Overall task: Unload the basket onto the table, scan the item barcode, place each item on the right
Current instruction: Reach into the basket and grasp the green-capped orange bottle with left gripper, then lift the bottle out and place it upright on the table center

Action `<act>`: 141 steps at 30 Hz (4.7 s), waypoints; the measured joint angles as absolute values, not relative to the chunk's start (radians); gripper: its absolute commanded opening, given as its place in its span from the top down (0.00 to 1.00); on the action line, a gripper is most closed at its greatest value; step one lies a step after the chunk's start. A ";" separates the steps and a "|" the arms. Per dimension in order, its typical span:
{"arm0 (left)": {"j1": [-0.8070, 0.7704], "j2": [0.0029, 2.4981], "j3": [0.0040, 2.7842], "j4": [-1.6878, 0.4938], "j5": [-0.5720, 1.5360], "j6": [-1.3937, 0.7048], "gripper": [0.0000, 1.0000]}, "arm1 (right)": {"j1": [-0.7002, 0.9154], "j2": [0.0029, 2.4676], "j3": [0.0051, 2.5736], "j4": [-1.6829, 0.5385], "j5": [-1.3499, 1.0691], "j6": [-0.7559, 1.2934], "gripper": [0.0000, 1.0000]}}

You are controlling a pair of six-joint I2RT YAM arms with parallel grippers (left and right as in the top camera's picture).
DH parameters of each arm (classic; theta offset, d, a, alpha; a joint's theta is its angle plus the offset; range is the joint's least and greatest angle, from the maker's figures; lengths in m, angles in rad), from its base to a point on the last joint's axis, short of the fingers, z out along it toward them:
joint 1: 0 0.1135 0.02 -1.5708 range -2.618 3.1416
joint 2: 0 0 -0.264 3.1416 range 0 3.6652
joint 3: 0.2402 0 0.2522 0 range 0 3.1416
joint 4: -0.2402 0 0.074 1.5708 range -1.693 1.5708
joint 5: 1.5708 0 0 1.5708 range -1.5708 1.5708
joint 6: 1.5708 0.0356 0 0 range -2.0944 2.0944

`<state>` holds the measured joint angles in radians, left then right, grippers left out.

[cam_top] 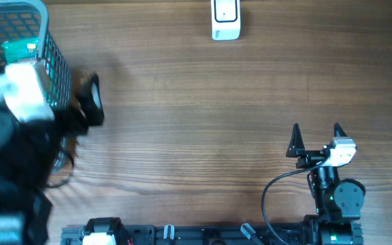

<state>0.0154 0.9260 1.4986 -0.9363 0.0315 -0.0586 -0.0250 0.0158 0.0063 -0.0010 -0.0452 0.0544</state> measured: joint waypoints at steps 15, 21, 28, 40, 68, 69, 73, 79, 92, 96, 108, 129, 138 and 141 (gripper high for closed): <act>0.381 1.298 1.678 -1.109 -0.117 -0.389 0.00 | -0.025 0.016 0.006 -0.001 -0.045 0.054 0.00; 0.744 1.428 1.684 -1.192 -0.001 -0.471 0.00 | -0.025 0.016 0.006 -0.001 -0.045 0.054 0.00; 0.966 1.565 1.692 -1.243 0.082 -0.555 0.00 | -0.025 0.016 0.006 -0.001 -0.045 0.054 0.00; 0.983 1.656 1.694 -1.235 0.077 -0.560 0.00 | -0.025 0.016 0.006 -0.001 -0.045 0.054 0.00; 0.981 1.842 1.694 -1.259 0.057 -0.560 0.62 | -0.025 0.016 0.006 -0.001 -0.045 0.054 0.00; 0.981 1.842 1.694 -1.261 0.054 -0.559 0.63 | -0.025 0.016 0.006 -0.001 -0.045 0.054 0.00; 0.981 1.842 1.694 -1.262 0.051 -0.555 0.69 | -0.025 0.016 0.006 -0.001 -0.045 0.054 0.00; 0.981 1.842 1.701 -1.267 0.053 -0.552 0.72 | -0.025 0.016 0.006 -0.001 -0.045 0.054 0.00; 0.981 1.820 1.853 -1.303 0.147 -0.544 0.75 | -0.025 0.016 0.006 -0.001 -0.045 0.054 0.00; 0.981 1.782 1.880 -1.303 0.189 -0.544 0.75 | -0.025 0.016 0.006 -0.001 -0.045 0.054 0.00; 0.981 1.604 2.014 -1.302 0.590 -0.572 0.77 | -0.025 0.016 0.006 -0.001 -0.045 0.054 0.00; 0.095 1.311 2.030 -1.454 0.375 -0.586 0.80 | -0.025 0.016 0.006 -0.001 -0.045 0.054 0.00; -0.262 1.469 1.949 -1.401 0.194 -0.586 0.80 | -0.025 0.016 0.006 -0.001 -0.045 0.054 0.00; -0.345 1.566 1.935 -1.364 0.155 -0.586 0.79 | -0.025 0.016 0.006 -0.001 -0.045 0.054 0.00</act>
<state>-0.3454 1.5661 1.9347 -1.3636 0.1555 -0.5861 -0.0250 0.0158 0.0059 -0.0010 -0.0452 0.0544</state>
